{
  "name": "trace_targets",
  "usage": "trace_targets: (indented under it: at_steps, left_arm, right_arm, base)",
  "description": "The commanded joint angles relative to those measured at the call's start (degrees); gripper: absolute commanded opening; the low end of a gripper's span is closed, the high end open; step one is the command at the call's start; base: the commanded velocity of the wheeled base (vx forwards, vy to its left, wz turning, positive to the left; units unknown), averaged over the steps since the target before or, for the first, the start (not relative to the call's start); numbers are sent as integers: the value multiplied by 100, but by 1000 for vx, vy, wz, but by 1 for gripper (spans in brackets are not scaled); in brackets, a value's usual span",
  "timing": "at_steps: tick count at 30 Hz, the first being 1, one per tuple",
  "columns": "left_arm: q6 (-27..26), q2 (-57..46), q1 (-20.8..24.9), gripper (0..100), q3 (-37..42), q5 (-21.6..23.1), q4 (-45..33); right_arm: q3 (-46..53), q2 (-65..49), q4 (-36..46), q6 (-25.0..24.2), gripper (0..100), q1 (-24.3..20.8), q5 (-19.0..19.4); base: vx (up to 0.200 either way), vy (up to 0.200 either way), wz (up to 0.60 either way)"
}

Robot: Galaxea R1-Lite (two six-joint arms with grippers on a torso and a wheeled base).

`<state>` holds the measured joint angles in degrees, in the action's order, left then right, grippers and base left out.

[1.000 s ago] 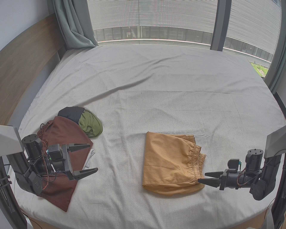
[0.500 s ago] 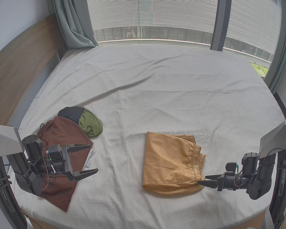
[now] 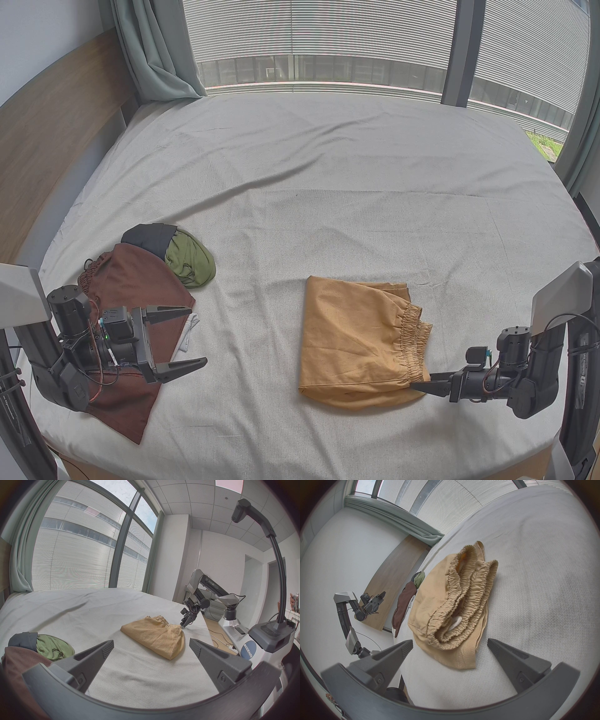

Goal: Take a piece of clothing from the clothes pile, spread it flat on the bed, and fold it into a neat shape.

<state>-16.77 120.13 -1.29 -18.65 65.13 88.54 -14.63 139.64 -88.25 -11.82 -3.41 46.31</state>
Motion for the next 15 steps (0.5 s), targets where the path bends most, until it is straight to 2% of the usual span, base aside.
trace_targets:
  at_steps: [1,8,15]
  left_arm:
    - [-1,-16,-3,100,11,-1,-3]
    - [8,-33,6,100,11,-1,-3]
    - [8,-33,6,100,28,-1,-3]
  right_arm:
    - [-128,239,1,-30,100,-89,1]
    - [-286,230,1,-83,100,-239,1]
    - [-576,168,-8,-435,100,-582,-8]
  base:
    - [0,0,0]
    - [0,0,0]
    - [0,0,0]
